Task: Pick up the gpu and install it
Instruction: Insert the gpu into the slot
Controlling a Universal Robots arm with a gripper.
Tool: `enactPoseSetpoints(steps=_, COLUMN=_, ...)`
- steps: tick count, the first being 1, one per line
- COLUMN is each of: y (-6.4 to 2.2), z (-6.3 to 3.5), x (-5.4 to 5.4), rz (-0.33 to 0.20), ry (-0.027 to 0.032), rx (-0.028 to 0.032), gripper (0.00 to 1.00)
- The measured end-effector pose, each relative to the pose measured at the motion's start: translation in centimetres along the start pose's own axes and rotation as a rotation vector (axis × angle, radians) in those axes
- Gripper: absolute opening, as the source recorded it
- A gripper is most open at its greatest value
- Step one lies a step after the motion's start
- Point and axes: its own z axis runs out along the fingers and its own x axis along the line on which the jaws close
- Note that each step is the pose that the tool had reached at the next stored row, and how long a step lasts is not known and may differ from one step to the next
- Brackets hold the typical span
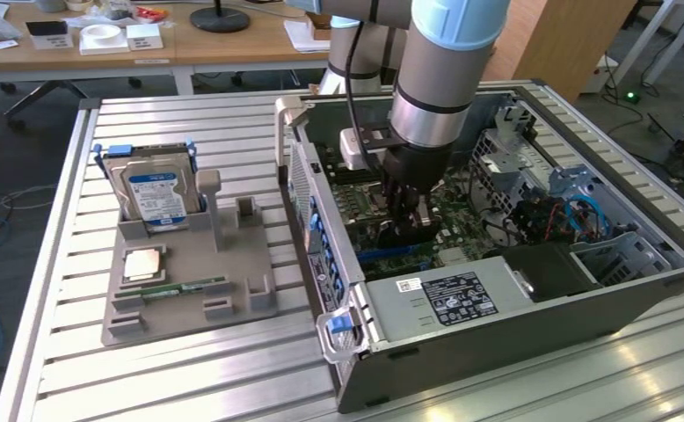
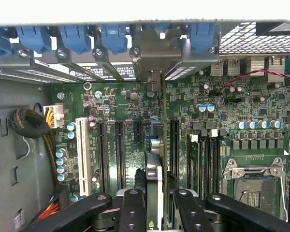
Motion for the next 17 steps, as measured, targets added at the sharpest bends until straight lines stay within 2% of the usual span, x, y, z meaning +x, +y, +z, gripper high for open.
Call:
enactPoseSetpoints(steps=2, y=-0.05, z=0.01, x=0.0, rz=0.0, ry=0.0, rx=-0.0023, gripper=0.27)
enactPoseSetpoints(steps=8, y=-0.08, z=0.0, x=0.0, rz=0.0, ry=0.0002, rx=-0.0034, gripper=0.27)
enactPoseSetpoints(steps=10, y=-0.13, z=0.01, x=-0.01, rz=0.0, ry=0.0002, rx=-0.0055, gripper=0.27)
enactPoseSetpoints(steps=17, y=-0.09, z=0.0, x=-0.01, rz=0.0, ry=0.0005, rx=-0.006, gripper=0.27)
